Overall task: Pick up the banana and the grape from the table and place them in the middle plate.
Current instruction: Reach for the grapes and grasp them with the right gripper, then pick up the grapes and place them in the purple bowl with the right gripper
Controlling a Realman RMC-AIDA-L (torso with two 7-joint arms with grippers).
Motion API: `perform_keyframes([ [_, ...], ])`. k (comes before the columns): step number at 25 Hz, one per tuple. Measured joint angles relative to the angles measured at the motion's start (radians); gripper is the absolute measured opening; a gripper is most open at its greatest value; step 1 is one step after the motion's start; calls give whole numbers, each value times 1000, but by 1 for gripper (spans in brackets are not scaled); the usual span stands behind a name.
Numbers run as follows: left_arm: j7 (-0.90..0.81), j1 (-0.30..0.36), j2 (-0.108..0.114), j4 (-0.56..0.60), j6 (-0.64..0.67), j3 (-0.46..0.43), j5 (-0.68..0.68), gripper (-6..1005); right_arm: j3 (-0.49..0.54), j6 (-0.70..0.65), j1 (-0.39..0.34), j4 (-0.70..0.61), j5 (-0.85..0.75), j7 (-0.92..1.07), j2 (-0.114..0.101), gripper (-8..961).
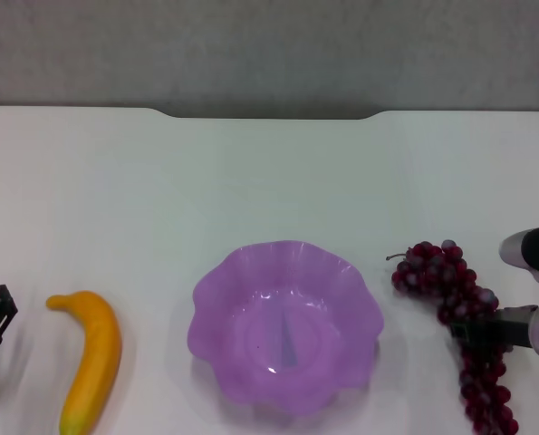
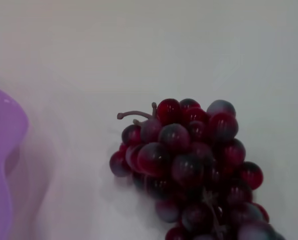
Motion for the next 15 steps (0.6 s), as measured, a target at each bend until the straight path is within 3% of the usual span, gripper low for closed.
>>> perform_keyframes([
  [4, 0, 0, 0, 0, 0, 0, 0, 892, -8, -36, -11, -6, -1, -5, 0, 511],
  [15, 0, 2, 0, 0, 0, 0, 0, 891, -18, -103, -29, -8, -2, -6, 0, 453],
])
